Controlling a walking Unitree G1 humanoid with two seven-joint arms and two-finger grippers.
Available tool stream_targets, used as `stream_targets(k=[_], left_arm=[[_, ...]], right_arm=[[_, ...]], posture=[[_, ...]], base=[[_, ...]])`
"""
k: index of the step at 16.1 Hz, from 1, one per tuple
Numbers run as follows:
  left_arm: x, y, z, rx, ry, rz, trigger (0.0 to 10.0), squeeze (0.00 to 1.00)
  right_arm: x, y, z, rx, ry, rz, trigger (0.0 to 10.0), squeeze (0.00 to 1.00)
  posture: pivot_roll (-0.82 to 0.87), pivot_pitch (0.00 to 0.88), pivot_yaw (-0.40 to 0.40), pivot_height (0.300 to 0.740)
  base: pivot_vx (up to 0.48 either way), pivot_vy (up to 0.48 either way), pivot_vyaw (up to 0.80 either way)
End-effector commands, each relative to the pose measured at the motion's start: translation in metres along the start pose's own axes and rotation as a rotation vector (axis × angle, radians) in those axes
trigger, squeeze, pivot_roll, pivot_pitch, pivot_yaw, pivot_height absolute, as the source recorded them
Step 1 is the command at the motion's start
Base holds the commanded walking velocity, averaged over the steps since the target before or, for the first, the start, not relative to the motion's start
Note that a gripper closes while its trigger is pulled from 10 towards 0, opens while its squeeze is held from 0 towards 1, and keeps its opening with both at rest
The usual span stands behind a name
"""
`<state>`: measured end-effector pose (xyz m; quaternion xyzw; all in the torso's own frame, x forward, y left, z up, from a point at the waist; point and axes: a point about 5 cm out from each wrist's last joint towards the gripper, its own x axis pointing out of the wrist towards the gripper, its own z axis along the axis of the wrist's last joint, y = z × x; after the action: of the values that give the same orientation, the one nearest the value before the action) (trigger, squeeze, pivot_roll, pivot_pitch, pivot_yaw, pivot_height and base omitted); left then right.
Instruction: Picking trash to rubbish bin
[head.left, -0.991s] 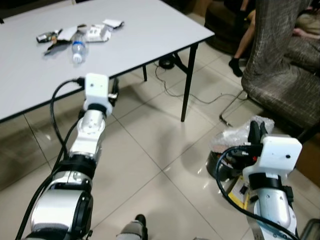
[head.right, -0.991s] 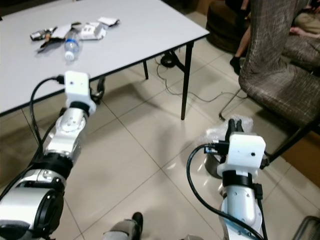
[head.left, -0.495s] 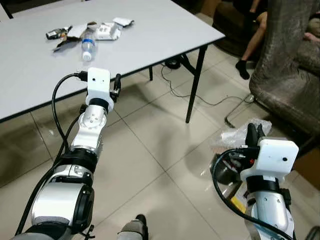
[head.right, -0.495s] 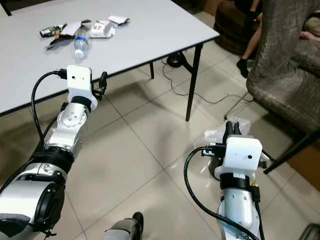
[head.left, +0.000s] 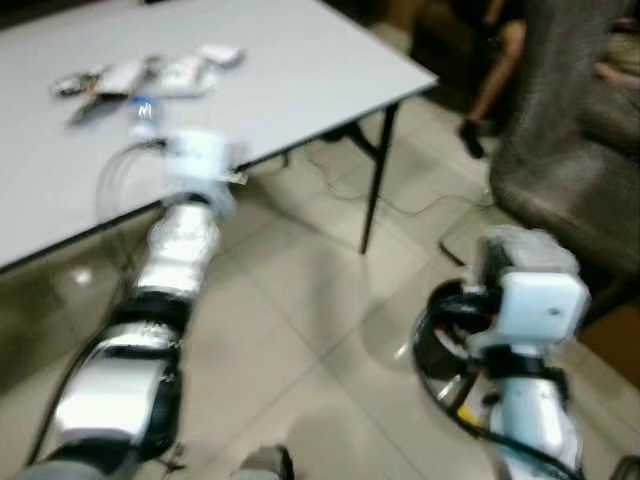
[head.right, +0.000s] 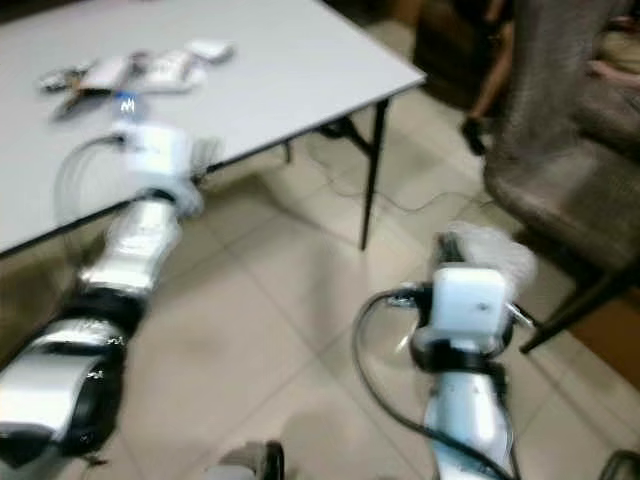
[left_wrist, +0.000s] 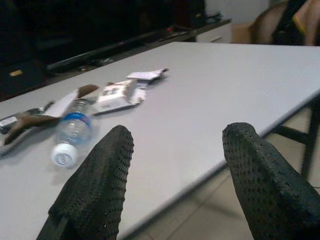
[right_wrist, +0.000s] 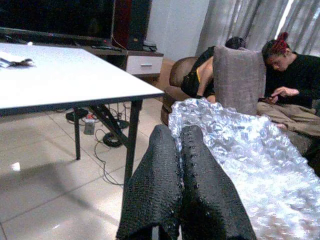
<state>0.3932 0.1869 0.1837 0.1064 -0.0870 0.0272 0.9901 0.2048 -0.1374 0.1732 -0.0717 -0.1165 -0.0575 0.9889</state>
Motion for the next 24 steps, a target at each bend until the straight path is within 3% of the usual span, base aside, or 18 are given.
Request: stream_targets(k=[1,5,9,17,23,24], left_arm=[[0.001,-0.012,0.002,-0.009,-0.005,-0.024,10.0,0.0],[0.0,-0.013,0.001,-0.016,-0.005,-0.011,10.0,0.0],[-0.002,-0.021,-0.004,-0.052,0.019,-0.038,10.0,0.0],[-0.001,-0.021,-0.006,-0.051,0.036,-0.042,10.0,0.0],[-0.009,-0.033,-0.014,-0.036,0.037,-0.112,10.0,0.0],[-0.013,-0.041,-0.014,-0.045,0.019,-0.164,10.0,0.0]], right_arm=[[-0.002,-0.005,0.0,-0.018,-0.001,-0.01,10.0,0.0],[-0.001,-0.003,0.0,-0.024,-0.005,-0.003,10.0,0.0],[-0.001,-0.003,0.0,-0.02,-0.004,-0.011,10.0,0.0],[-0.001,-0.006,-0.001,-0.025,-0.004,-0.027,10.0,0.0],[-0.004,-0.01,-0.003,-0.03,0.007,-0.059,10.0,0.0],[-0.003,-0.01,-0.002,-0.024,0.004,-0.067,10.0,0.0]], posture=[[0.09,0.181,0.017,0.74],[0.09,0.171,0.019,0.74],[0.09,0.171,0.019,0.74],[0.09,0.161,0.02,0.74],[0.09,0.161,0.022,0.74],[0.09,0.161,0.022,0.74]], base=[[0.42,0.0,0.0],[0.211,0.0,0.0],[0.0,0.0,0.74],[0.0,0.462,0.0],[0.0,0.379,0.0],[0.0,0.0,0.0]])
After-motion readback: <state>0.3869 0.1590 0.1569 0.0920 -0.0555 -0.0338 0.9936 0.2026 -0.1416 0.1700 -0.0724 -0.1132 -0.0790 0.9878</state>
